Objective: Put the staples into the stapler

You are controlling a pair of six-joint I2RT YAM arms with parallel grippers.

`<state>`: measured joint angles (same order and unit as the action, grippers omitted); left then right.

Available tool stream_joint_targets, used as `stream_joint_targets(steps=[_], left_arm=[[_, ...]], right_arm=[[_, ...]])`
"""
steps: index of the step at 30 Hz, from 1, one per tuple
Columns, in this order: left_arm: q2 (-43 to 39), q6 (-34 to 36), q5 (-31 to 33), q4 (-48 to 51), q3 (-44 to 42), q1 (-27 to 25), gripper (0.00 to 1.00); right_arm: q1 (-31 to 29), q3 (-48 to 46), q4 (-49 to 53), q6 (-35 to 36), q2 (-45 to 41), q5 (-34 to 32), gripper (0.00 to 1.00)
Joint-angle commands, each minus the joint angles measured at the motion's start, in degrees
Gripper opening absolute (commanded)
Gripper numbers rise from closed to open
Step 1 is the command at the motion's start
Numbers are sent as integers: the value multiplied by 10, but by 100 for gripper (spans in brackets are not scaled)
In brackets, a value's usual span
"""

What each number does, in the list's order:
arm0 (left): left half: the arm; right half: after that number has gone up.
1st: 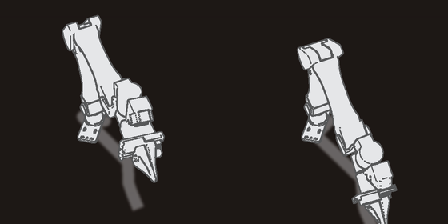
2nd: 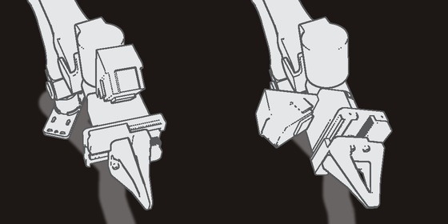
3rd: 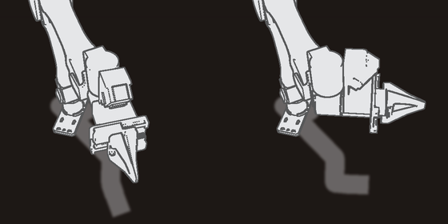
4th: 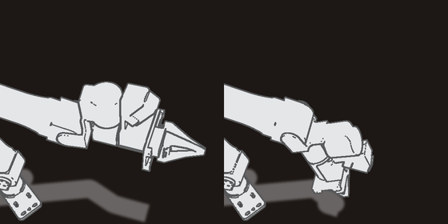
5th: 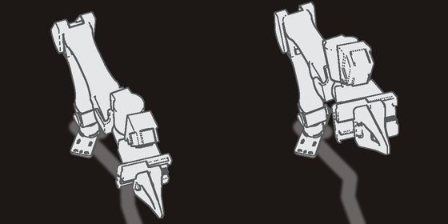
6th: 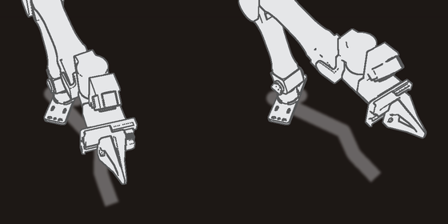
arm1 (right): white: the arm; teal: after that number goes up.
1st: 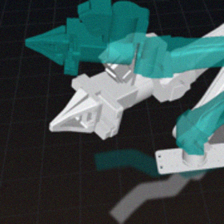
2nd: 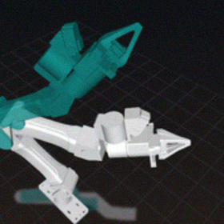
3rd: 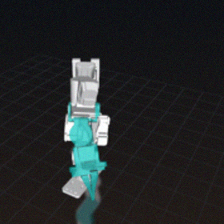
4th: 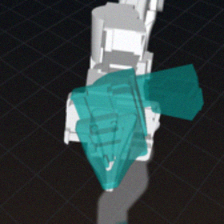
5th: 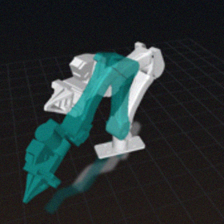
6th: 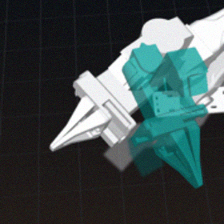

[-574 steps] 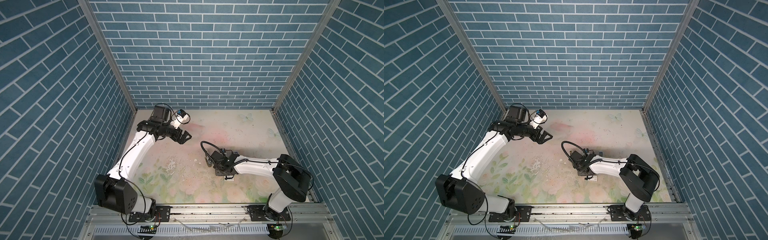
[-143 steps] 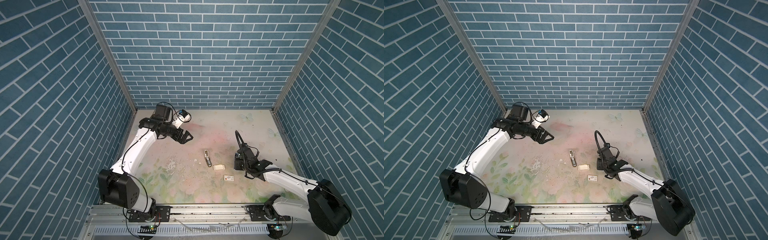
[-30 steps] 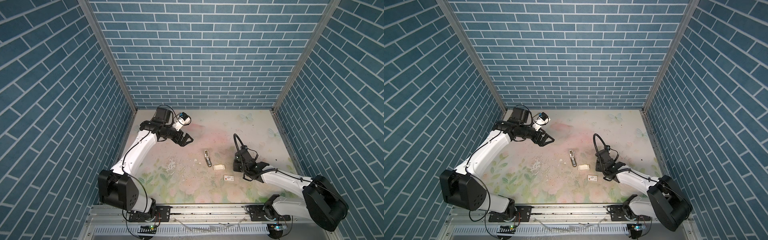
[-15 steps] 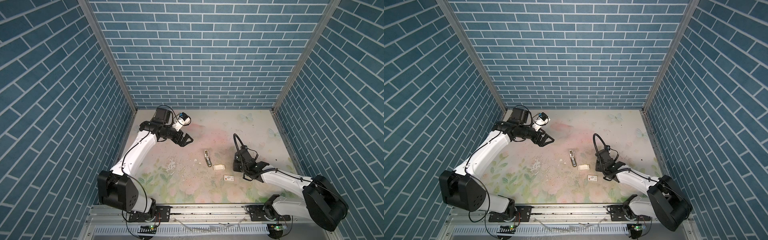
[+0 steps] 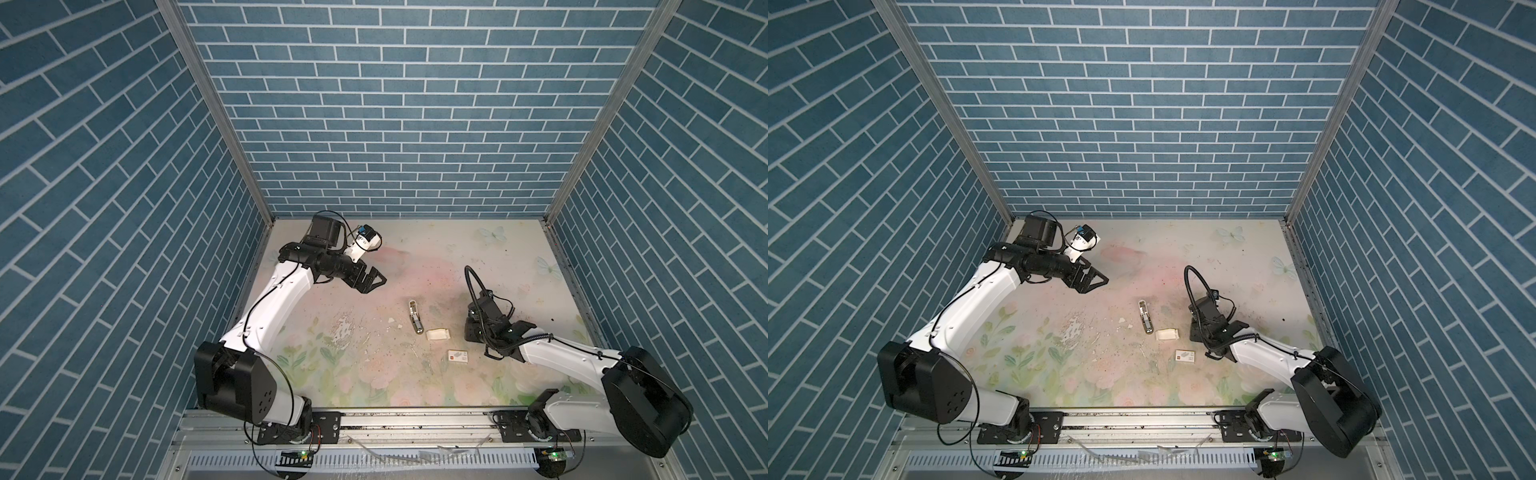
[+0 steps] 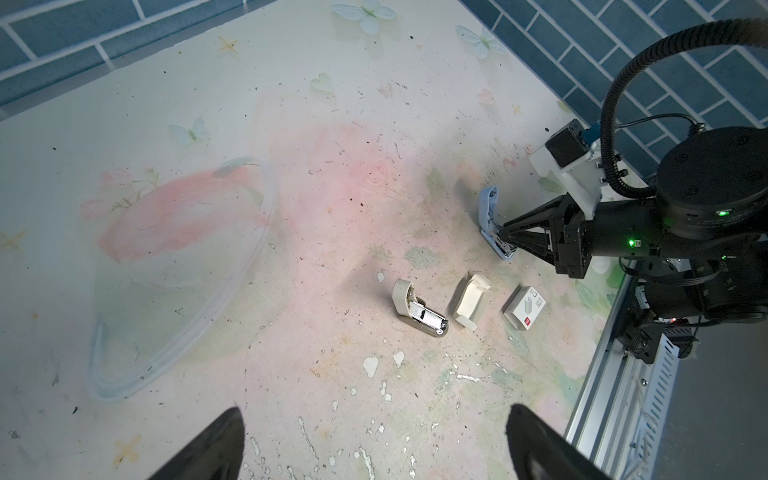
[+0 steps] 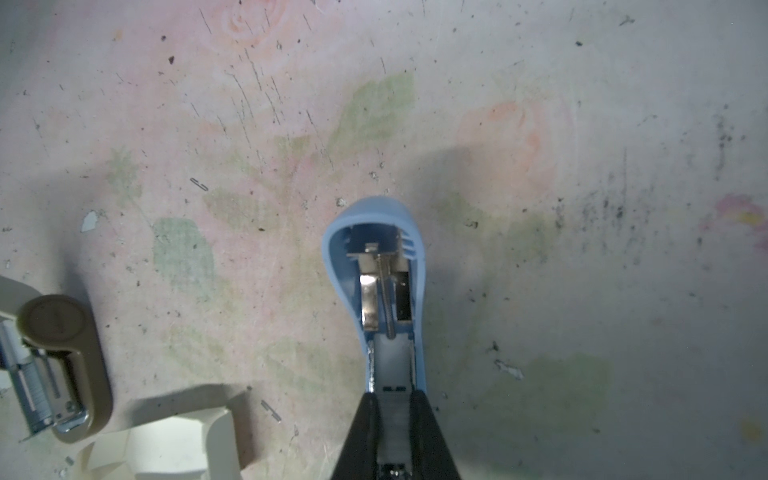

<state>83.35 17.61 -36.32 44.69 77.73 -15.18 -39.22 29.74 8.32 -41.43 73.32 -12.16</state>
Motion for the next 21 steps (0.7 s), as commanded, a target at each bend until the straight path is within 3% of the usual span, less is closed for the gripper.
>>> stream_joint_targets(steps=[1,21], left_arm=[[-13,8,-8,3,-5,3,100],[-13,9,-7,4,-3,3,99]], right_arm=[[-5,11,21,-13,9,6,16],[-11,17,22,-11,19,3,21]])
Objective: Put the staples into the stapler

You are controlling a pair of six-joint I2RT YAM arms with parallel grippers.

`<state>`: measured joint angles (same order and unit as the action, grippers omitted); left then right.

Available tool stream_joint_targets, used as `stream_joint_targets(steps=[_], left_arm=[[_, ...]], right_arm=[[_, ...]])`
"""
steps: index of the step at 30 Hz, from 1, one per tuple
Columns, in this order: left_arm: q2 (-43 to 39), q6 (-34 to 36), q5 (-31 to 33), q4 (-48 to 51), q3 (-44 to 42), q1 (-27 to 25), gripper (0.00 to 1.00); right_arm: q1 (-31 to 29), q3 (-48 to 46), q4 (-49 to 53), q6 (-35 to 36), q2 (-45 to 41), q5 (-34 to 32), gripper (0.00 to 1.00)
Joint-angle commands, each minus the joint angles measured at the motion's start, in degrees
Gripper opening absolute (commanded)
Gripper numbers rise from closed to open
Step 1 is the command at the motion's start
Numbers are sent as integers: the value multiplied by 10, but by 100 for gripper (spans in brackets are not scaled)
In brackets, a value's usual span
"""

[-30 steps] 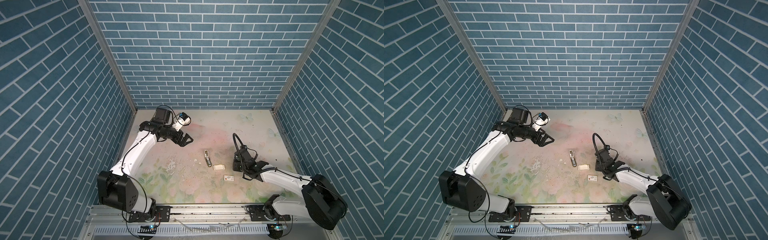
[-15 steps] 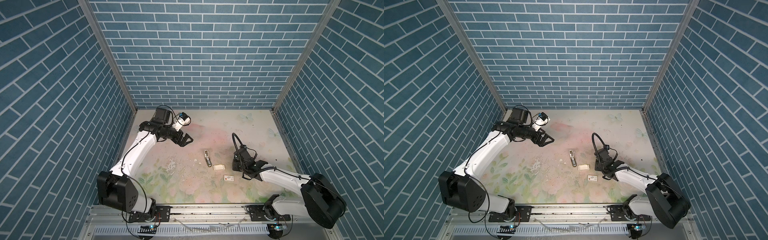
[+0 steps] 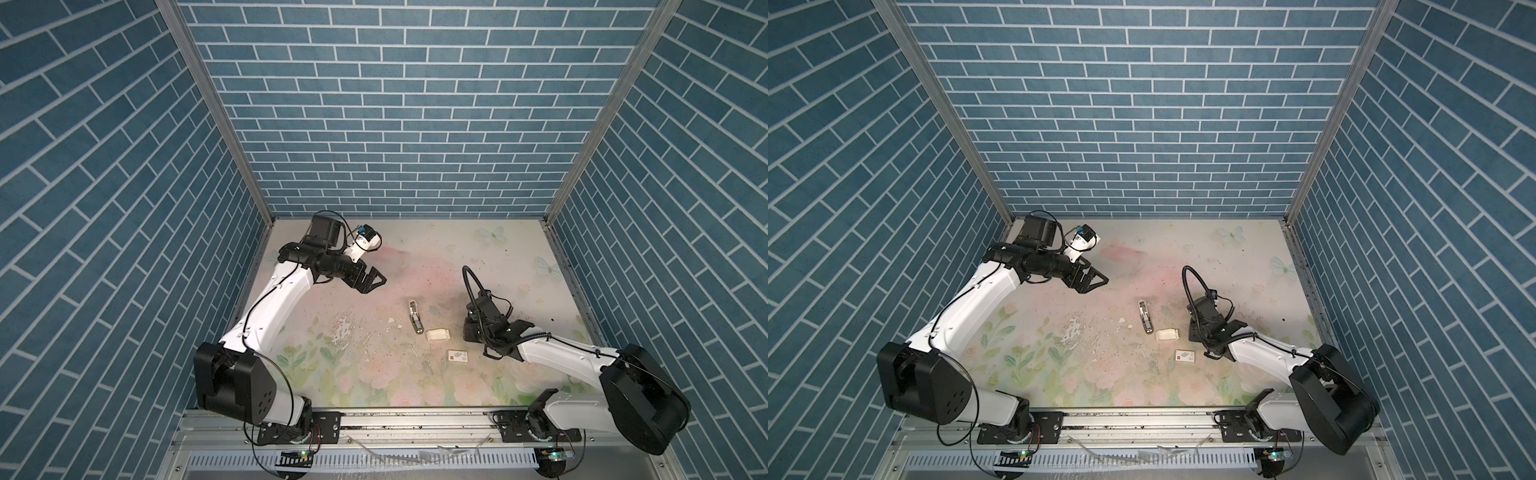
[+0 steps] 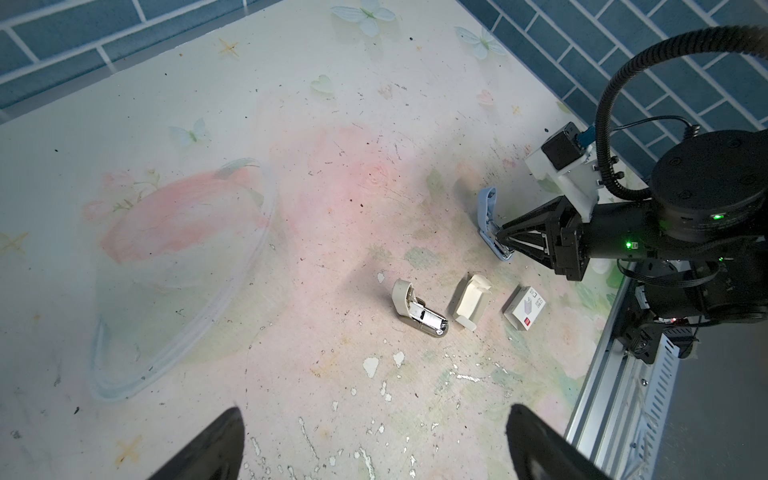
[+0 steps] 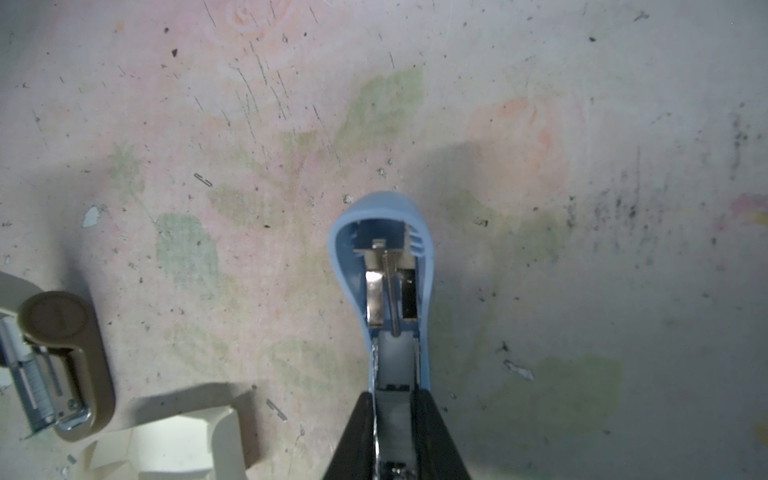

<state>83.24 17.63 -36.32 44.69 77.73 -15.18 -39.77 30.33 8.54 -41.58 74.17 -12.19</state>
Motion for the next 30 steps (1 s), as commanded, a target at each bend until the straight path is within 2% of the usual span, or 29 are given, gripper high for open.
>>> stream_joint_targets(steps=[1,17,24,30], left_arm=[[-13,8,-7,4,-3,2,100],[-13,10,-3,3,-3,3,99],[-11,19,5,9,10,3,100],[-9,17,3,14,20,3,100]], right_arm=[[-6,11,20,-9,10,3,21],[-10,18,27,0,-5,-11,28],[-10,70,87,30,-61,-28,30],[0,107,101,56,-36,-10,33]])
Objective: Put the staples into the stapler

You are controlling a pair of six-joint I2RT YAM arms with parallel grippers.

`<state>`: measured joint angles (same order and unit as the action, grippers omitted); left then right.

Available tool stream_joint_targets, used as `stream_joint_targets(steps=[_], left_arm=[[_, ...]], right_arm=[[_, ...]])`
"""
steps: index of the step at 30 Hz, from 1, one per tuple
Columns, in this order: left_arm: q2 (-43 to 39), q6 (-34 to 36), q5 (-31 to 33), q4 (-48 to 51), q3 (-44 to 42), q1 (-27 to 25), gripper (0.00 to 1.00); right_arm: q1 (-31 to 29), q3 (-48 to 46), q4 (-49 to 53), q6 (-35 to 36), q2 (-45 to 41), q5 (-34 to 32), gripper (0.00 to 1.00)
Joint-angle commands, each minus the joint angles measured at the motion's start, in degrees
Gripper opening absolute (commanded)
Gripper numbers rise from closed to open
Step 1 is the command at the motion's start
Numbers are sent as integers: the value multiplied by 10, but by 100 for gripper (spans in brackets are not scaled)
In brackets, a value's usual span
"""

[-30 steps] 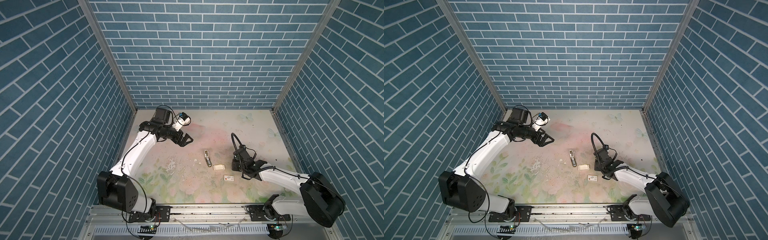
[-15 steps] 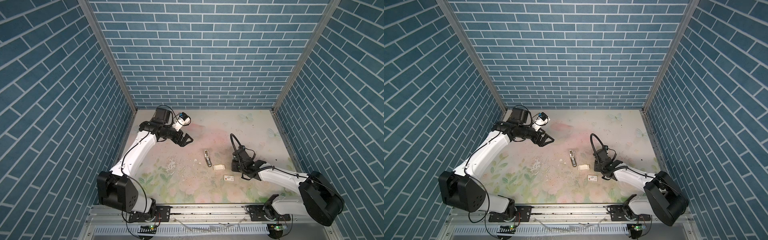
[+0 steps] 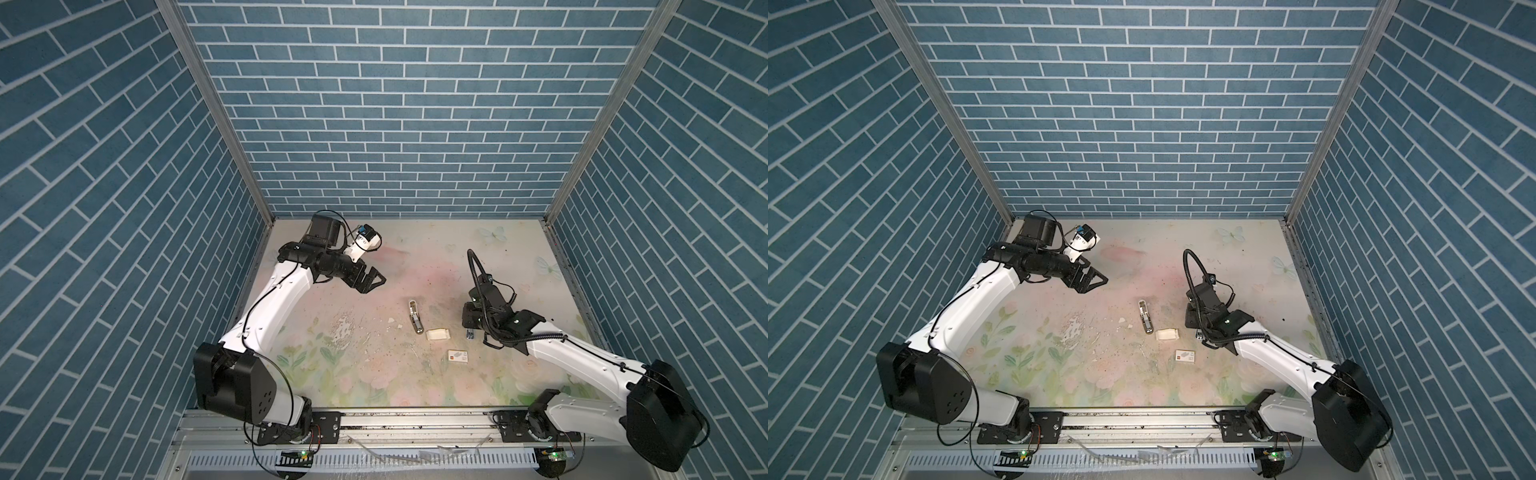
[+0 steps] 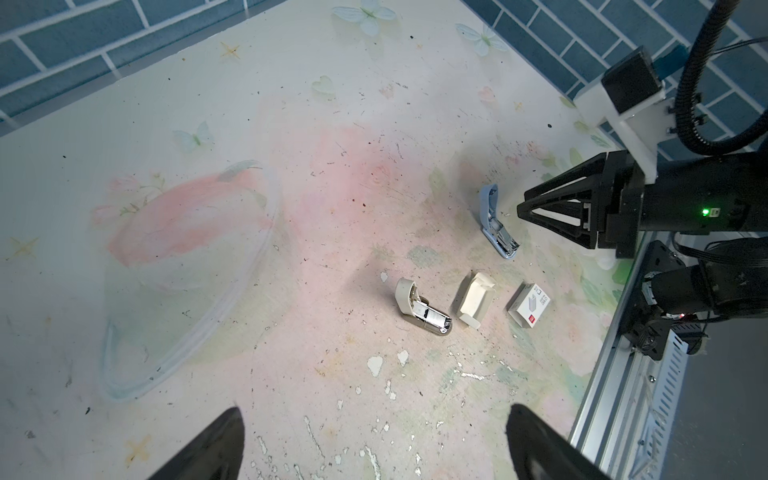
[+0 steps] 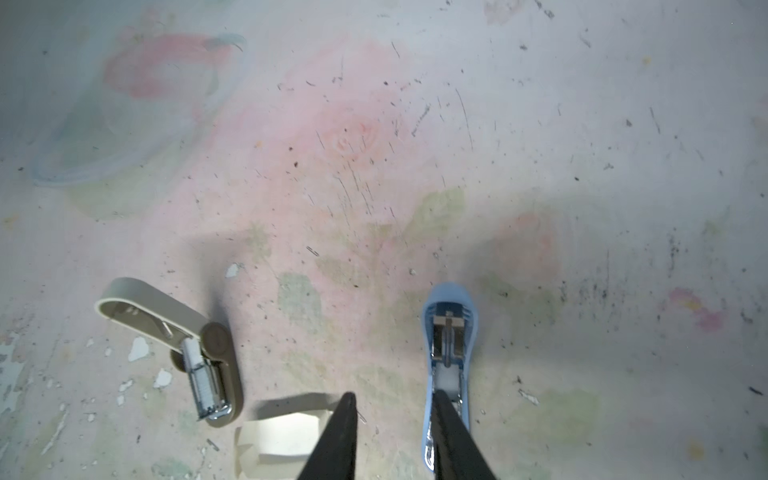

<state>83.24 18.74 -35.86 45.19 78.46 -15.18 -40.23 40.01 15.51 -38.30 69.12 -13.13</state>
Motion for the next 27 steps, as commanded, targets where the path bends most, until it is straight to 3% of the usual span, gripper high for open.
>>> stream_joint_targets(steps=[1,27], left_arm=[[-9,6,-2,10,11,3,100],[-23,-2,1,9,-13,3,100]], right_arm=[[7,14,31,25,24,0,33],[9,-16,-21,10,91,-4,33]])
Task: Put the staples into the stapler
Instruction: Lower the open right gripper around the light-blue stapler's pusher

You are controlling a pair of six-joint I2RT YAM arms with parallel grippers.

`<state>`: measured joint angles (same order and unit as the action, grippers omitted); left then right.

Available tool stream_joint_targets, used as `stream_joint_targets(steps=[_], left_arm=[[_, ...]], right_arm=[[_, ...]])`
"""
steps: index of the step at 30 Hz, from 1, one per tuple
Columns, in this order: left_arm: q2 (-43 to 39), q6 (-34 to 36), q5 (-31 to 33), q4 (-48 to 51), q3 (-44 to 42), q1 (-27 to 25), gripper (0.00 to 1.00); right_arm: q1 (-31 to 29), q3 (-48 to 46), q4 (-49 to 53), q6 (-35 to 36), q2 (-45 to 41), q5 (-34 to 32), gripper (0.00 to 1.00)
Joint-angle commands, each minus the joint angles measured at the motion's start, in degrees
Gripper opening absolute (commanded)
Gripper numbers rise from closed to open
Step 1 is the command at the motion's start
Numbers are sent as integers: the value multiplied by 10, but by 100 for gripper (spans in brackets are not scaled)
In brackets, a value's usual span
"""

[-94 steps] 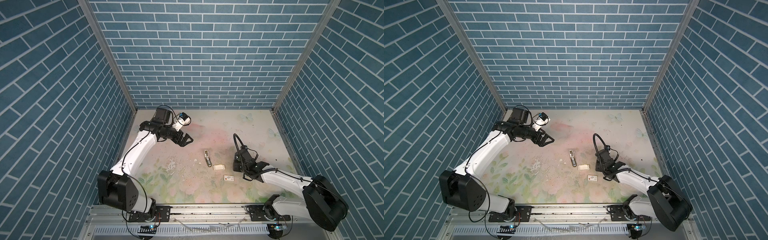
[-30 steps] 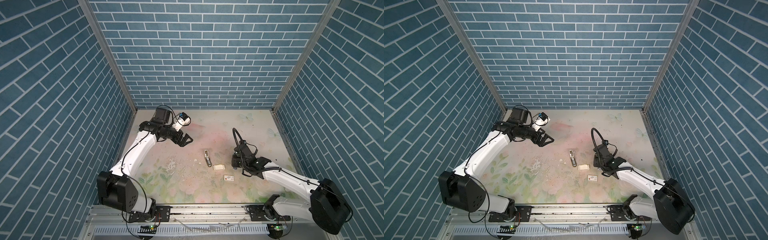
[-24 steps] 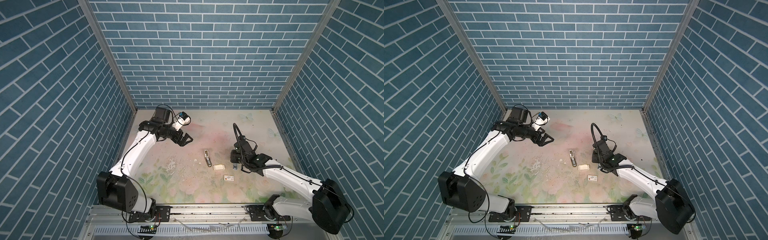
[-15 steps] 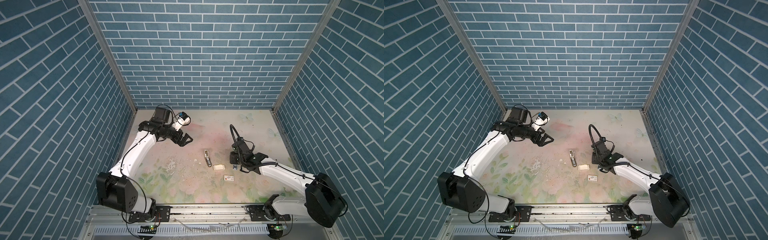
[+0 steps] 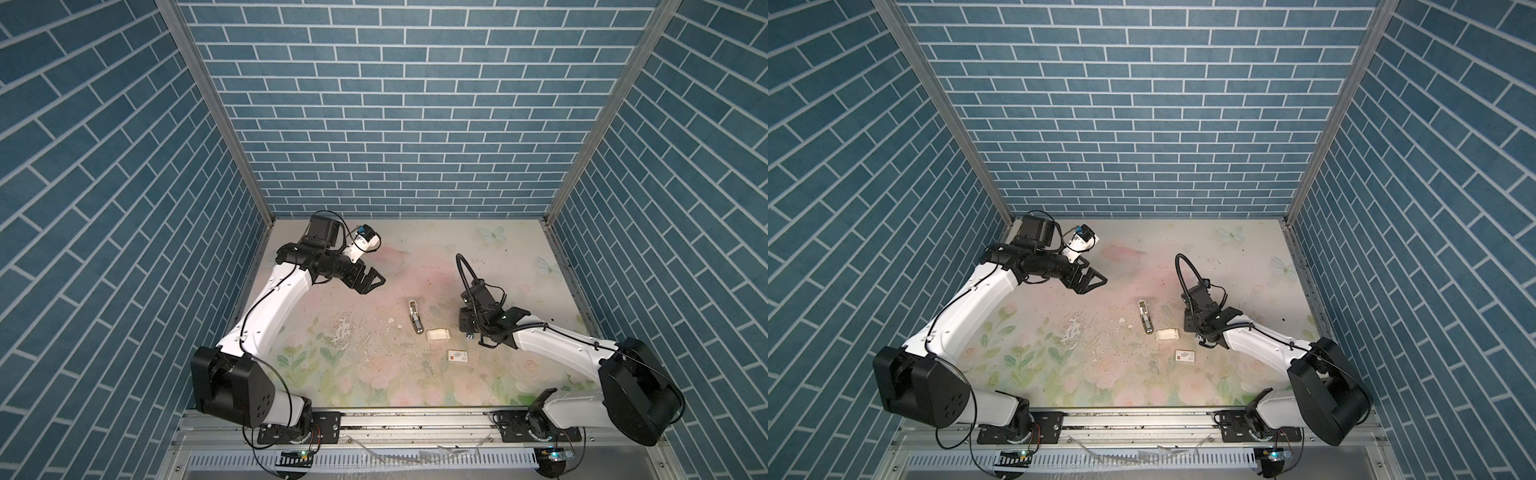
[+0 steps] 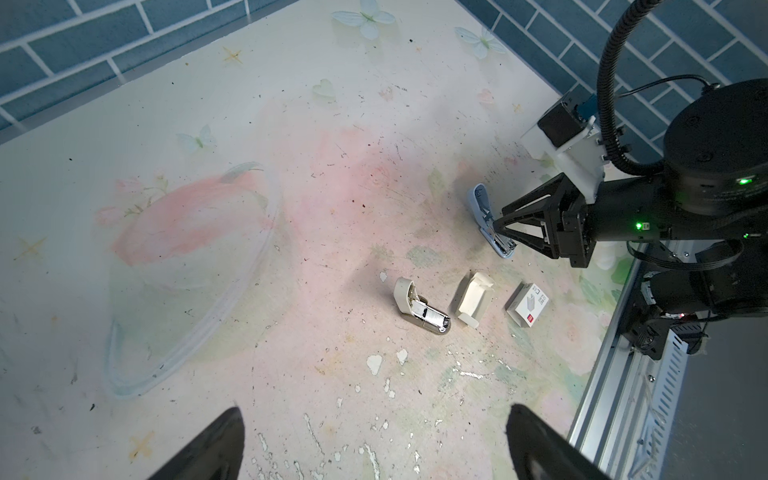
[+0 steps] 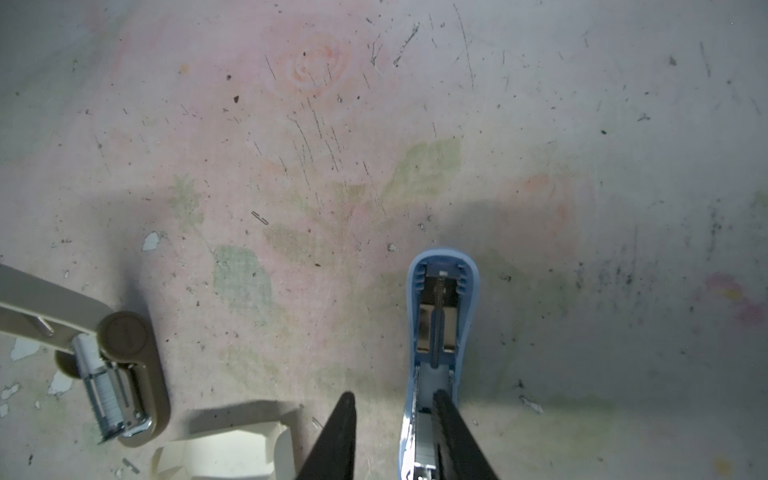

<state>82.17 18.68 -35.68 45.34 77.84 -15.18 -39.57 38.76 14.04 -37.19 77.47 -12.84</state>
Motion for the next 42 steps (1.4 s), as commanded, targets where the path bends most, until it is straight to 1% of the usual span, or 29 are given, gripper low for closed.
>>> stream_joint_targets(steps=[1,9,23,42], left_arm=[[-12,-1,0,7,-7,3,99],[-10,-1,-1,7,-4,3,100],[-13,-1,-1,3,-10,3,100],[-13,-1,-2,-3,-18,3,100]], right_arm=[[1,-2,-6,-1,10,-6,33],[3,-9,-3,0,-6,-2,33],[4,2,-20,2,27,1,33],[4,-10,-25,-1,41,5,33]])
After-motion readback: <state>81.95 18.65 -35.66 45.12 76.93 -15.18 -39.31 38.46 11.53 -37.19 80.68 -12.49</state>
